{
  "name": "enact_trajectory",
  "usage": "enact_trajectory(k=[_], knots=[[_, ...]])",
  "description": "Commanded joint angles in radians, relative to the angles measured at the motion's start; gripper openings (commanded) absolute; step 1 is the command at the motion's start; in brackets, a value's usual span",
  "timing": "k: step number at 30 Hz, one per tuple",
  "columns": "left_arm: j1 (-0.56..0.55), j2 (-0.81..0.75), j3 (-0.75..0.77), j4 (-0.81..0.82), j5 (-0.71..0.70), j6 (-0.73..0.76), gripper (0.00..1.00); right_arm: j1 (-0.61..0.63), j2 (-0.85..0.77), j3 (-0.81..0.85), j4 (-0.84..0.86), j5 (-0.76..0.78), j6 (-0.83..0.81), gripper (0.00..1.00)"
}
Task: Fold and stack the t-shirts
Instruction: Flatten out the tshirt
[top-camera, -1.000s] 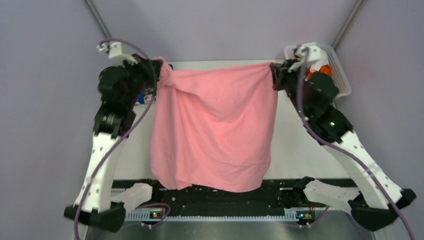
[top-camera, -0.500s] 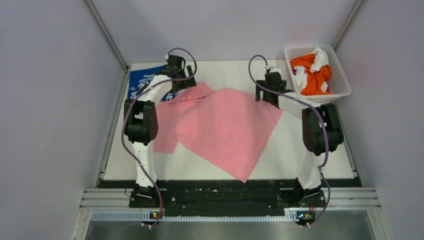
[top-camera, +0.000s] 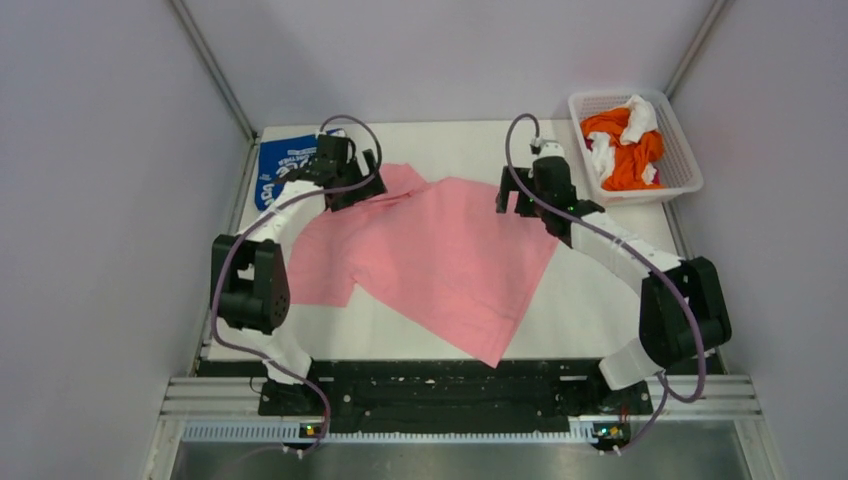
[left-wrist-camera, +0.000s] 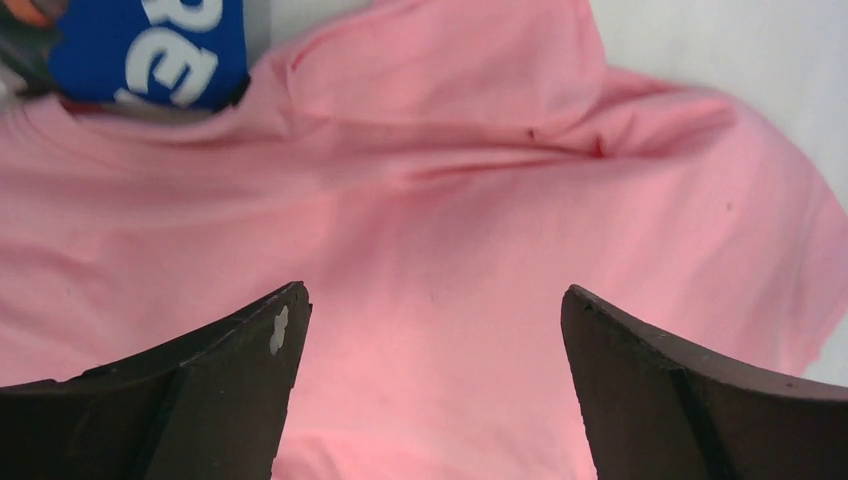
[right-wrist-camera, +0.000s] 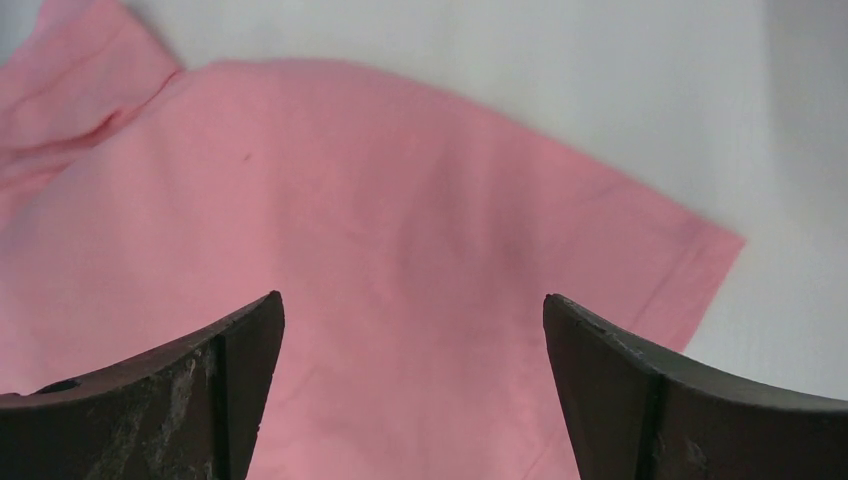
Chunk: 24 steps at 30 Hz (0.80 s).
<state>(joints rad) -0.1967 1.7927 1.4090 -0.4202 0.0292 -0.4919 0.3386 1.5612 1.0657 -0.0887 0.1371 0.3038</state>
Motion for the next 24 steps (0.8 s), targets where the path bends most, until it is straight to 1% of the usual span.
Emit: enact_trajectory(k=[1, 4, 8, 11, 15, 19, 22, 24], knots=[[0.000, -0.138, -0.174, 0.109, 0.125, -0.057, 0.99, 0.121, -0.078, -0.111, -0.042, -0.073, 0.146, 0.99], [-0.001, -0.142, -0.267, 0.147, 0.171, -0.081, 0.99, 0.170, -0.066, -0.154, -0.066, -0.087, 0.177, 0.99], [-0.005, -0.092, -0.295, 0.165, 0.221, -0.099, 0.99, 0.176, -0.017, -0.173, -0.089, -0.051, 0.214, 0.99], [-0.009, -0.043, -0.299, 0.189, 0.238, -0.114, 0.99, 0.172, 0.056, -0.147, -0.103, -0.006, 0.213, 0.99], [-0.021, 0.021, -0.282, 0.190, 0.281, -0.130, 0.99, 0.133, 0.167, -0.091, -0.105, -0.025, 0.212, 0.99], [-0.048, 0.047, -0.280, 0.186, 0.276, -0.145, 0.99, 0.076, 0.260, -0.019, -0.107, -0.030, 0.206, 0.99], [-0.073, 0.072, -0.269, 0.198, 0.292, -0.166, 0.99, 0.025, 0.325, 0.060, -0.109, -0.033, 0.192, 0.99], [-0.094, 0.105, -0.234, 0.192, 0.292, -0.186, 0.99, -0.012, 0.368, 0.113, -0.112, -0.027, 0.178, 0.99]])
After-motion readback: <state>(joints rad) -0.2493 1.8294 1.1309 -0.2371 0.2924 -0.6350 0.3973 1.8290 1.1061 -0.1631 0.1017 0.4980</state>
